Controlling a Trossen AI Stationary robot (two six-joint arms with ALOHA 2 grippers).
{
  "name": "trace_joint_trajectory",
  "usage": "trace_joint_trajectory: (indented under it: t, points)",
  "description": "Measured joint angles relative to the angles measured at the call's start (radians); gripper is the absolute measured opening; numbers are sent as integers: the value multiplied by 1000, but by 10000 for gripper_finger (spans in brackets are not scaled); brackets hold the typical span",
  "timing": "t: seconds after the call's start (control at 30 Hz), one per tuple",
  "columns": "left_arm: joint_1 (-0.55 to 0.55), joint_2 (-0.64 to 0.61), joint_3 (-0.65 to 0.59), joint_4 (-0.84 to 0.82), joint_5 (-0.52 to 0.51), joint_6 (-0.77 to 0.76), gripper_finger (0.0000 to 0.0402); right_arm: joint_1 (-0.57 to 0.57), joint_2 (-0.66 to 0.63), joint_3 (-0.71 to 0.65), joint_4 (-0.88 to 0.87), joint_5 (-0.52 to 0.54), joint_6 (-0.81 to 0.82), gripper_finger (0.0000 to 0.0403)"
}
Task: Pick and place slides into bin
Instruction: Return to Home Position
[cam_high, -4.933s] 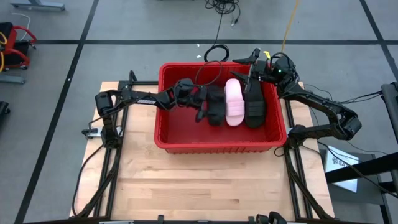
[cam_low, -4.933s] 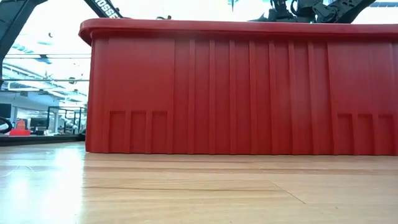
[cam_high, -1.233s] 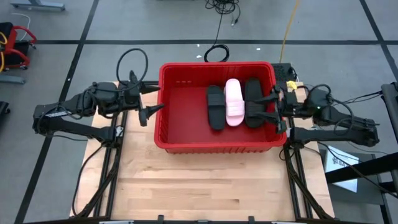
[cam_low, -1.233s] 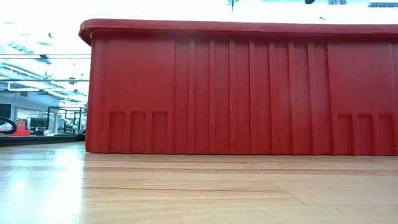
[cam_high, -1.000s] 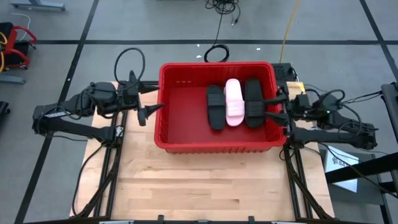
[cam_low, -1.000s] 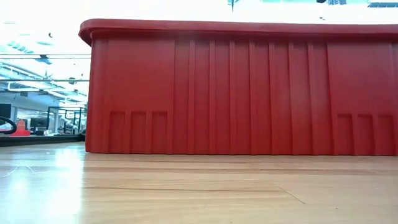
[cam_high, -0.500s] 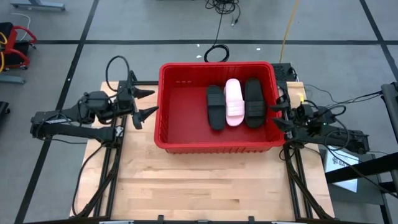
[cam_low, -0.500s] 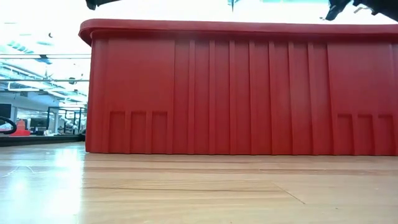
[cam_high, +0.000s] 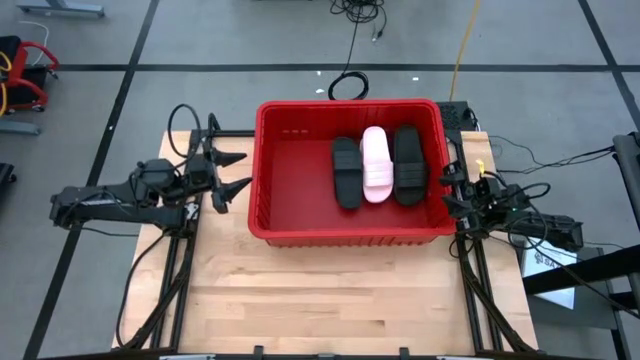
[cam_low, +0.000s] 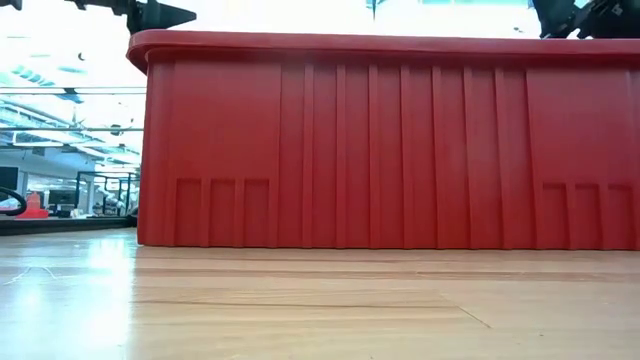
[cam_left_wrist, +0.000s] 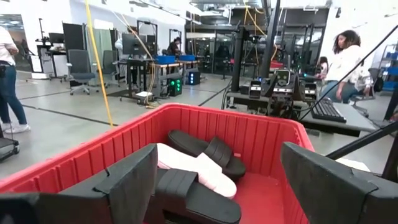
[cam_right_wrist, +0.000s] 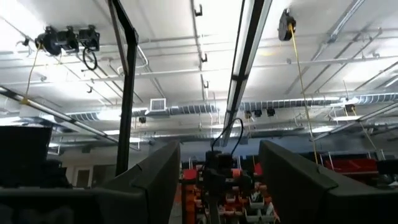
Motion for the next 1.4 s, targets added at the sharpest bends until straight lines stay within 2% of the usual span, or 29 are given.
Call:
trace_joint_trajectory:
  t: [0.3,0.57,0.87,1.03,1.17,1.4]
  points:
    - [0,-59,-87,88,0,1,340,0,-7,-42,14,52,-8,214]
    - [0,-95,-137,115,-1,16,340,0,-6,-48,13,50,-10,215]
    - [0,-113,-197,160,-1,30,340,-1,-6,-49,-158,78,17,215]
    - [0,-114,-236,193,-55,23,340,0,-6,-49,-240,107,-17,215]
    - [0,-115,-259,212,-76,17,340,0,-7,-50,-285,176,-25,215]
    - [0,-115,-304,260,-80,35,340,0,-7,-50,-296,177,-32,215]
